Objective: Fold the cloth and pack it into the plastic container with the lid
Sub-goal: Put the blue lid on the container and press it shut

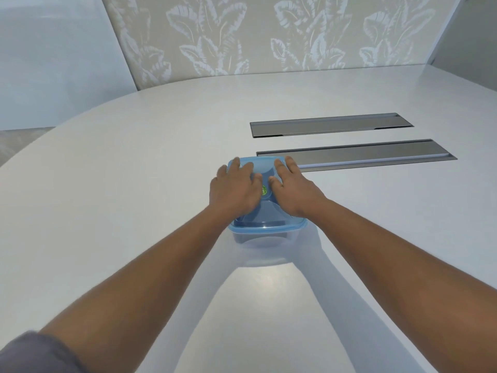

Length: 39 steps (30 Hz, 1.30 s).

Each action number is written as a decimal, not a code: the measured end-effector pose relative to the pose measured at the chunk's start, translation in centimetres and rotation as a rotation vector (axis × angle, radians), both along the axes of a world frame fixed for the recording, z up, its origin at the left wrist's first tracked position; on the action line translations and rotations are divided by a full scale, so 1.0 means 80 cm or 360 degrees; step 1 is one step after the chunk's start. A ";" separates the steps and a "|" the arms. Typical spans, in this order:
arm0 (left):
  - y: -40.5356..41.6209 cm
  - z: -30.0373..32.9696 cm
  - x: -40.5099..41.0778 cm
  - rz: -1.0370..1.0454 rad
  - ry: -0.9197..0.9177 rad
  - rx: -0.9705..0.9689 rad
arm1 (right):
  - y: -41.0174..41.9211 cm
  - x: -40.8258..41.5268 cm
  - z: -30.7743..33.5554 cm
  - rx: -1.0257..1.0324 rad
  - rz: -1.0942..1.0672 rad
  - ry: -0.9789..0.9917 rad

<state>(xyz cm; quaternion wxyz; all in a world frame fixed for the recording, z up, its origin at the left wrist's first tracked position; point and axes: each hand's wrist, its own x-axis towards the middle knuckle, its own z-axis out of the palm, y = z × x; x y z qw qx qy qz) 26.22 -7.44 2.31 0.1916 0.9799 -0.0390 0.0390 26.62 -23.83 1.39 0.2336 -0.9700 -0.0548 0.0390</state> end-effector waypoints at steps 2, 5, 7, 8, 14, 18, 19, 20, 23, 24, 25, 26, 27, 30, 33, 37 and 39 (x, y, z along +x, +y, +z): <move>0.000 -0.003 -0.016 -0.0017 0.0023 -0.0120 | 0.000 -0.001 -0.001 0.0050 -0.0027 -0.0033; 0.001 0.000 -0.027 0.0045 -0.0115 -0.0331 | -0.001 -0.004 -0.002 0.0141 -0.0077 -0.0111; 0.001 0.001 -0.032 0.0128 -0.0209 -0.0435 | -0.001 -0.008 -0.002 0.0232 -0.0144 -0.0235; 0.000 0.000 -0.034 0.0178 -0.0261 -0.0474 | -0.001 -0.009 -0.002 0.0275 -0.0198 -0.0311; 0.001 0.001 -0.042 0.0268 -0.0385 -0.0455 | 0.002 -0.031 0.006 0.0274 -0.0476 -0.0645; 0.001 0.003 -0.040 0.0277 -0.0289 -0.0382 | 0.004 -0.042 0.008 0.0274 -0.0482 -0.0483; 0.001 0.003 -0.040 0.0274 -0.0268 -0.0383 | 0.006 -0.045 0.006 0.0316 -0.0459 -0.0397; 0.002 0.004 -0.039 0.0268 -0.0247 -0.0390 | 0.008 -0.048 0.002 0.0392 -0.0429 -0.0328; 0.007 -0.001 -0.037 0.0217 -0.0176 -0.0524 | 0.008 -0.057 -0.012 0.0751 -0.0400 -0.0275; 0.010 -0.005 -0.036 0.0180 -0.0153 -0.0607 | 0.007 -0.057 -0.015 0.0851 -0.0420 -0.0282; 0.014 -0.010 -0.035 0.0136 -0.0129 -0.0707 | 0.006 -0.056 -0.018 0.0936 -0.0451 -0.0277; 0.018 -0.015 -0.033 0.0100 -0.0101 -0.0836 | 0.004 -0.054 -0.019 0.1020 -0.0488 -0.0267; 0.020 -0.019 -0.032 0.0081 -0.0071 -0.0991 | 0.004 -0.054 -0.019 0.1109 -0.0524 -0.0255; 0.023 -0.025 -0.036 0.0172 -0.0040 -0.1398 | 0.005 -0.058 -0.024 0.1304 -0.0605 -0.0259; 0.018 -0.021 -0.041 0.0381 -0.0009 -0.1663 | 0.003 -0.056 -0.025 0.1451 -0.0673 -0.0160; 0.020 -0.007 -0.042 0.0544 0.0241 -0.1870 | 0.007 -0.056 -0.007 0.1816 -0.0759 0.0116; 0.031 0.001 -0.041 0.0553 0.0328 -0.1987 | 0.013 -0.056 0.000 0.1915 -0.0746 0.0150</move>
